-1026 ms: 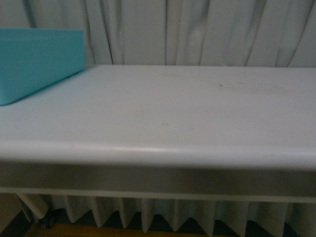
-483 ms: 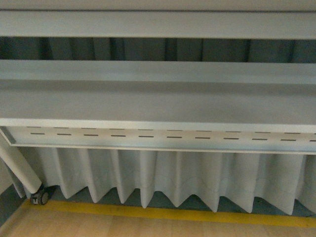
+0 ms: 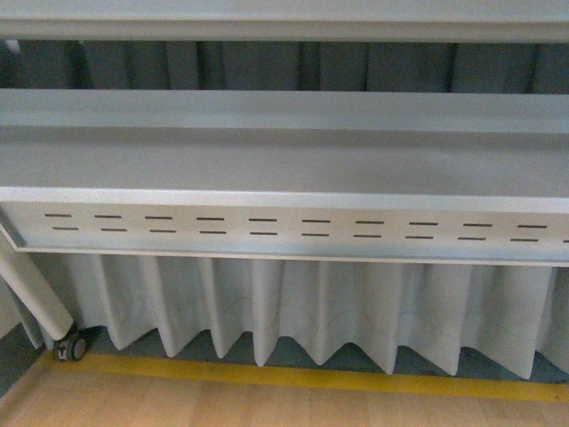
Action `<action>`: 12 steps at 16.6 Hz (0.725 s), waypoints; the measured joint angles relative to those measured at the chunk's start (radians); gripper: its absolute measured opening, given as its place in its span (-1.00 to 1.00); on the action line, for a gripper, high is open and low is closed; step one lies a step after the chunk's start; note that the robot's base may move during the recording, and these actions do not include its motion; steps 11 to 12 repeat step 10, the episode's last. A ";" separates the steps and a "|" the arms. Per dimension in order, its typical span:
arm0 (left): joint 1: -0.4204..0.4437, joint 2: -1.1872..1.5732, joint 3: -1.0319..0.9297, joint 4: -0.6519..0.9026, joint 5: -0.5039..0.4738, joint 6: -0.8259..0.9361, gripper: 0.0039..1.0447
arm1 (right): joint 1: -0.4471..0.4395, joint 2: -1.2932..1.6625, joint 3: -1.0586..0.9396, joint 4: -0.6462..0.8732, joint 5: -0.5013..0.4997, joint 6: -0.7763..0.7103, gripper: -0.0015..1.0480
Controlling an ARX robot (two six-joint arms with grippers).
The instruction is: Wind up and store yellow beetle toy
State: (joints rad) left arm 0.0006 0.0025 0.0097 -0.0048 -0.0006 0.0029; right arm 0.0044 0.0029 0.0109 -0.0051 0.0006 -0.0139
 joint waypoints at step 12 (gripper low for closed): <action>0.000 0.000 0.000 0.000 0.000 0.000 0.88 | 0.000 0.000 0.000 0.000 0.000 0.000 0.87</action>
